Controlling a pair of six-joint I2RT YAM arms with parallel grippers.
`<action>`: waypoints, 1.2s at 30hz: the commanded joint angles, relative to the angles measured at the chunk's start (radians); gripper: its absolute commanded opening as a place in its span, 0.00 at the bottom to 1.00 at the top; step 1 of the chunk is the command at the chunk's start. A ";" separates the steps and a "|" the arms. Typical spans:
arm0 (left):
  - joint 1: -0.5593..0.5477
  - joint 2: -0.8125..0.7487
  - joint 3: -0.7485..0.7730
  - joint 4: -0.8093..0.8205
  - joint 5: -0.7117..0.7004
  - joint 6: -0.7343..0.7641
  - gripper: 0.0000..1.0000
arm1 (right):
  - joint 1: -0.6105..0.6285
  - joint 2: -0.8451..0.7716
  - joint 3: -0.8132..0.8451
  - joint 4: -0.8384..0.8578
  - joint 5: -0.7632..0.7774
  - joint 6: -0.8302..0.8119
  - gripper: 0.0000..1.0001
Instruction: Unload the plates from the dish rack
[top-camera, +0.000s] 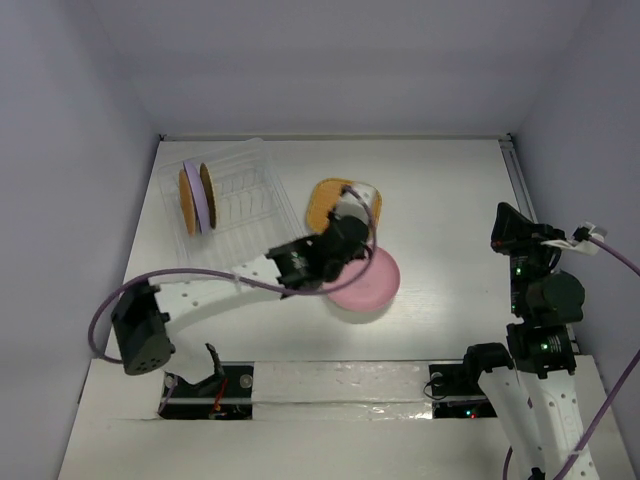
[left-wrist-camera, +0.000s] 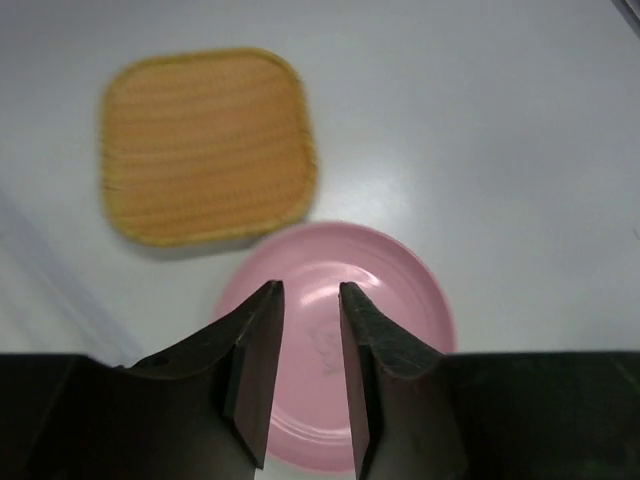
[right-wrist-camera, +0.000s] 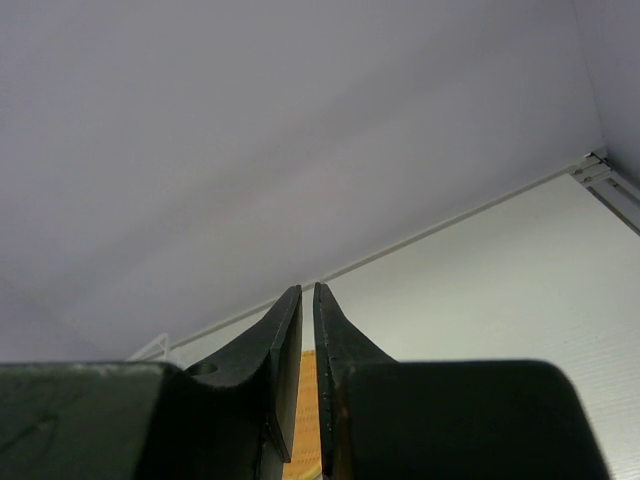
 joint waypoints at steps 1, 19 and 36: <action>0.242 -0.166 0.010 -0.070 -0.028 -0.110 0.26 | 0.005 0.027 0.008 0.038 -0.031 0.005 0.15; 0.971 -0.131 0.056 -0.086 0.081 -0.060 0.31 | 0.005 0.083 0.018 0.056 -0.106 -0.001 0.17; 1.009 0.072 0.096 -0.058 0.072 -0.013 0.32 | 0.005 0.099 0.015 0.067 -0.126 -0.001 0.18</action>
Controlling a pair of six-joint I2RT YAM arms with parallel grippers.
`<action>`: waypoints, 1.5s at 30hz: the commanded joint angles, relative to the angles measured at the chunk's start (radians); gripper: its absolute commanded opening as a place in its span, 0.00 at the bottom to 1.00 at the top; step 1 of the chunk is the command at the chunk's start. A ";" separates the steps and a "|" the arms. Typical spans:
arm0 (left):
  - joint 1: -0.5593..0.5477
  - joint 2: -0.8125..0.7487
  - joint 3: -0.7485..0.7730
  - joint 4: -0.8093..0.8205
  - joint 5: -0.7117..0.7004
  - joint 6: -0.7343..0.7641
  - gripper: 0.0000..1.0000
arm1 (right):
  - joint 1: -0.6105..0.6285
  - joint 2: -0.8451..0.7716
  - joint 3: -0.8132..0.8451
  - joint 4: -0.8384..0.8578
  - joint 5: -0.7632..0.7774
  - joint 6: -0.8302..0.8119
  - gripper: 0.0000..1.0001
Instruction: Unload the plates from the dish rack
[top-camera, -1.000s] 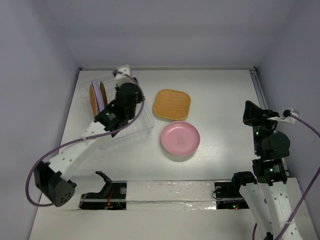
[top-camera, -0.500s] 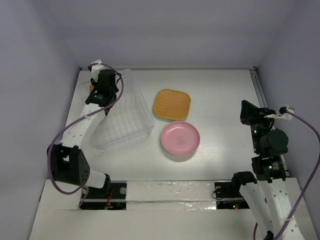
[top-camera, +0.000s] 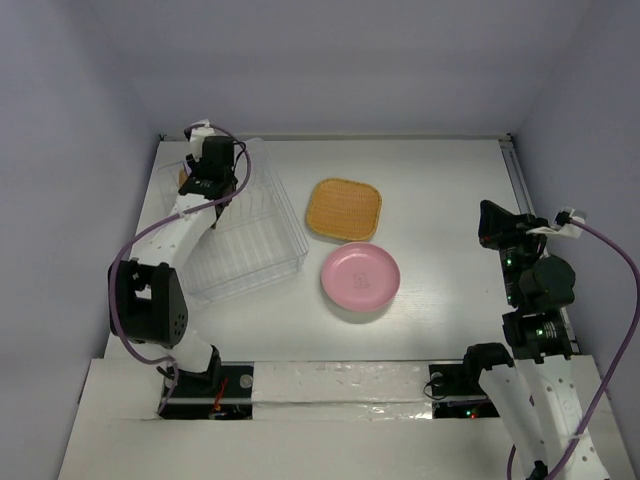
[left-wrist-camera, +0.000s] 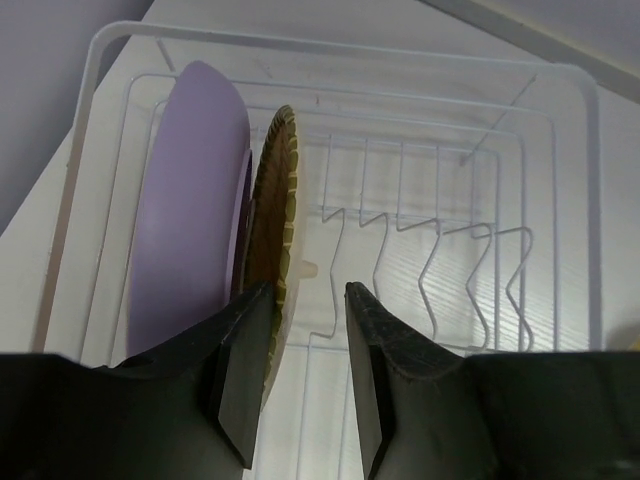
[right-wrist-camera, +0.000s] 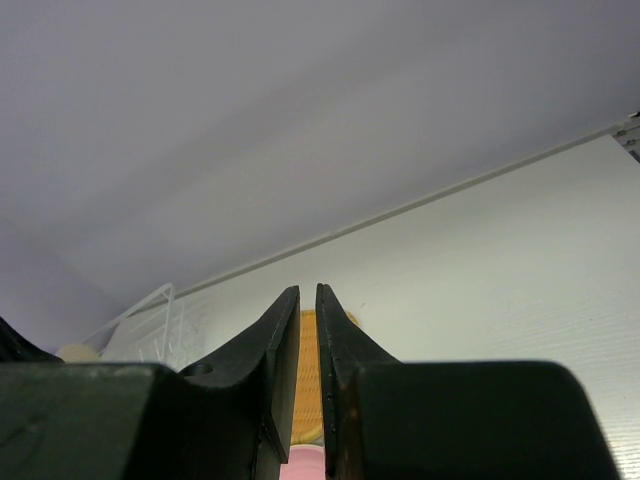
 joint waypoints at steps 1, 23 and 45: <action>0.015 0.032 0.035 0.015 -0.003 0.007 0.31 | 0.005 0.004 0.015 0.061 -0.016 -0.001 0.18; 0.037 -0.145 -0.031 0.116 0.035 0.062 0.00 | 0.005 0.029 0.010 0.073 -0.027 -0.001 0.18; -0.227 -0.319 -0.054 0.315 0.279 0.266 0.00 | 0.005 0.029 0.012 0.073 -0.028 0.000 0.19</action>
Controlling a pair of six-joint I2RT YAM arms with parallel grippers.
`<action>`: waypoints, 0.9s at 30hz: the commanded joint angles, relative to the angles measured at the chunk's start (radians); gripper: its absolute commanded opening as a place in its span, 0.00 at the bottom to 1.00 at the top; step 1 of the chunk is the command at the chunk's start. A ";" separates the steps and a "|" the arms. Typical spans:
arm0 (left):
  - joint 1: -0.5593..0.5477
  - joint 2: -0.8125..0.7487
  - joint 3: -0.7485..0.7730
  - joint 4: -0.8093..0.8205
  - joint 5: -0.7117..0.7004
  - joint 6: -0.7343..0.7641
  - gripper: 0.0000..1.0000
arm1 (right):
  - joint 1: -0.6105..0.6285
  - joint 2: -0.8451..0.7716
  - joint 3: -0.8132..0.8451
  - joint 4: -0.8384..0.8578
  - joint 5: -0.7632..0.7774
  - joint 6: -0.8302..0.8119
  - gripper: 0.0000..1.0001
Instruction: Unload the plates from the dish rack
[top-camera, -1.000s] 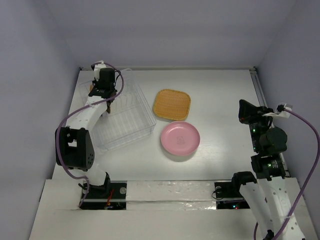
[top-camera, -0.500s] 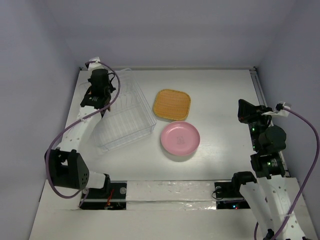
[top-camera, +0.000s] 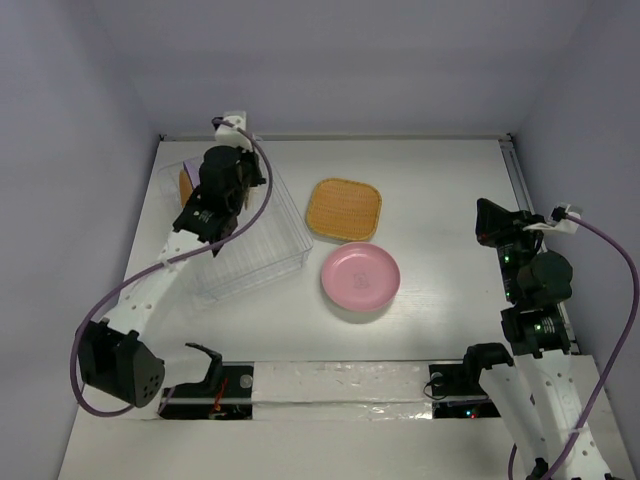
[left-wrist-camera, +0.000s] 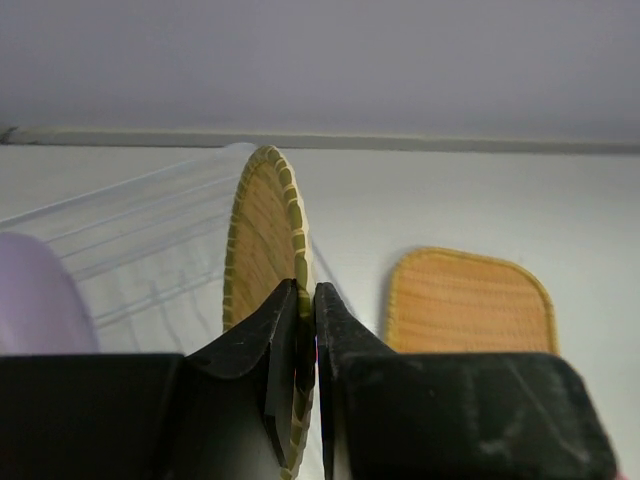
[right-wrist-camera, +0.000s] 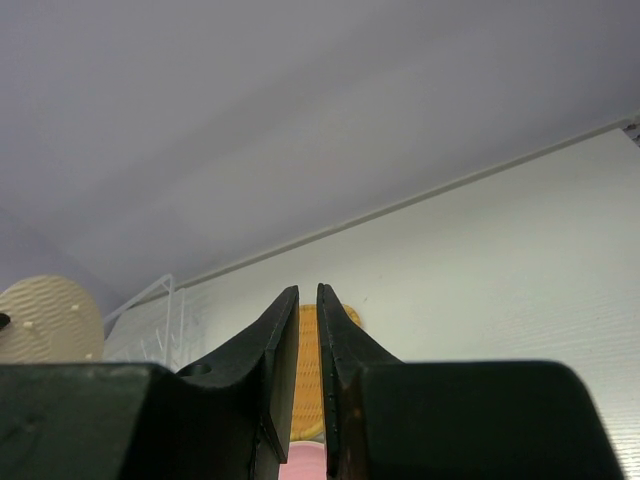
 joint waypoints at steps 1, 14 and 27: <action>-0.135 0.008 0.105 0.073 0.003 0.089 0.00 | 0.005 -0.005 0.010 0.053 -0.009 -0.001 0.19; -0.485 0.576 0.631 -0.105 -0.156 0.261 0.00 | 0.005 -0.079 -0.002 0.036 0.074 -0.001 0.18; -0.519 0.740 0.610 -0.059 -0.300 0.381 0.00 | 0.005 -0.085 -0.004 0.038 0.068 0.004 0.18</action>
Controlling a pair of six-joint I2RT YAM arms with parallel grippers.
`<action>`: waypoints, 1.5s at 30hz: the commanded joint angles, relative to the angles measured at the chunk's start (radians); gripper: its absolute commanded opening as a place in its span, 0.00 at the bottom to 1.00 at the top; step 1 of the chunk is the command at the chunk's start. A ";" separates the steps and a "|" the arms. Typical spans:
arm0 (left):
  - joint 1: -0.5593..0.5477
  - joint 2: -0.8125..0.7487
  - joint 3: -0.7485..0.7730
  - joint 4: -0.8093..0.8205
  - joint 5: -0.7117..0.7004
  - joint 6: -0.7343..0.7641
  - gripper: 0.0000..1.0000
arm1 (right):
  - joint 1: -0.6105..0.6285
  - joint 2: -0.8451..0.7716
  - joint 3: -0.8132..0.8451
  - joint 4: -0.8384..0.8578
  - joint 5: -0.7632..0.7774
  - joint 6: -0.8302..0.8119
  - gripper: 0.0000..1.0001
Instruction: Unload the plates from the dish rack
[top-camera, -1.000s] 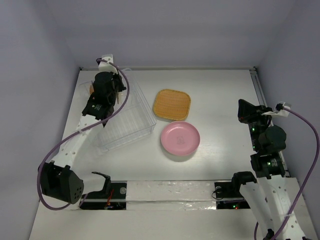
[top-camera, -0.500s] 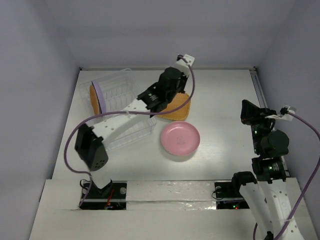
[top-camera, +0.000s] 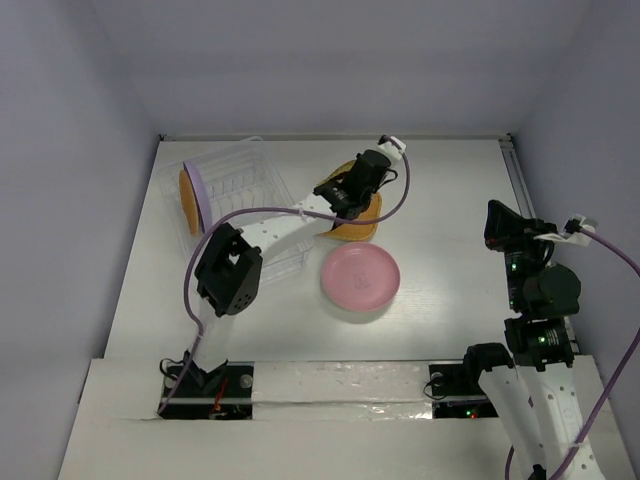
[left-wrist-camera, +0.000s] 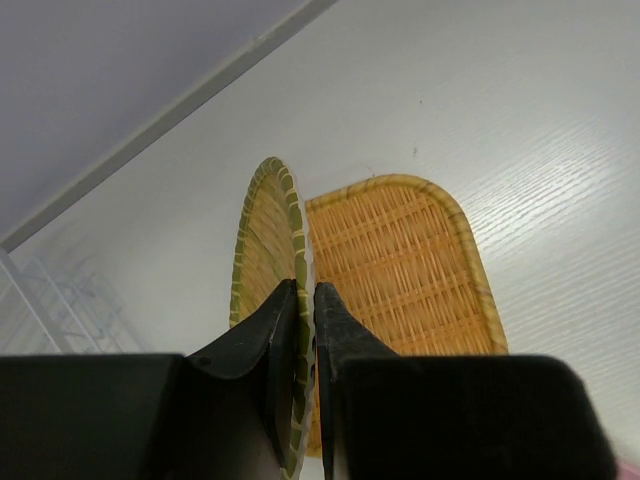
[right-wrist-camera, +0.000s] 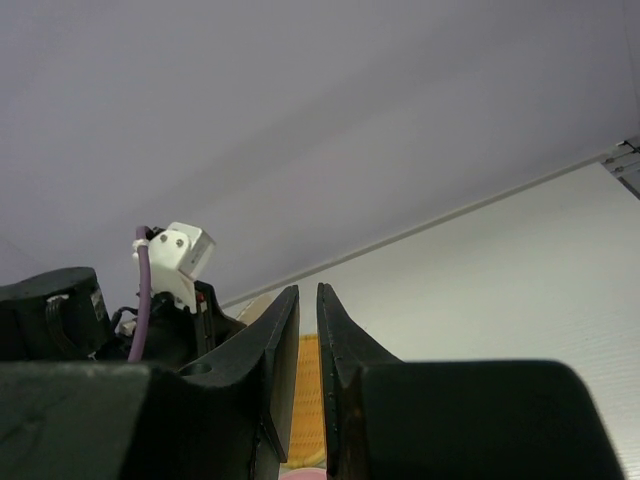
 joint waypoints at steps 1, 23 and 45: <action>-0.027 -0.023 -0.026 0.115 -0.090 0.068 0.00 | 0.005 -0.004 -0.001 0.039 0.014 0.004 0.18; -0.069 0.147 -0.053 0.178 -0.170 0.106 0.15 | 0.005 -0.004 -0.001 0.039 0.007 0.004 0.18; -0.078 0.112 -0.049 0.168 -0.153 0.058 0.79 | 0.005 -0.002 0.002 0.036 0.000 0.002 0.18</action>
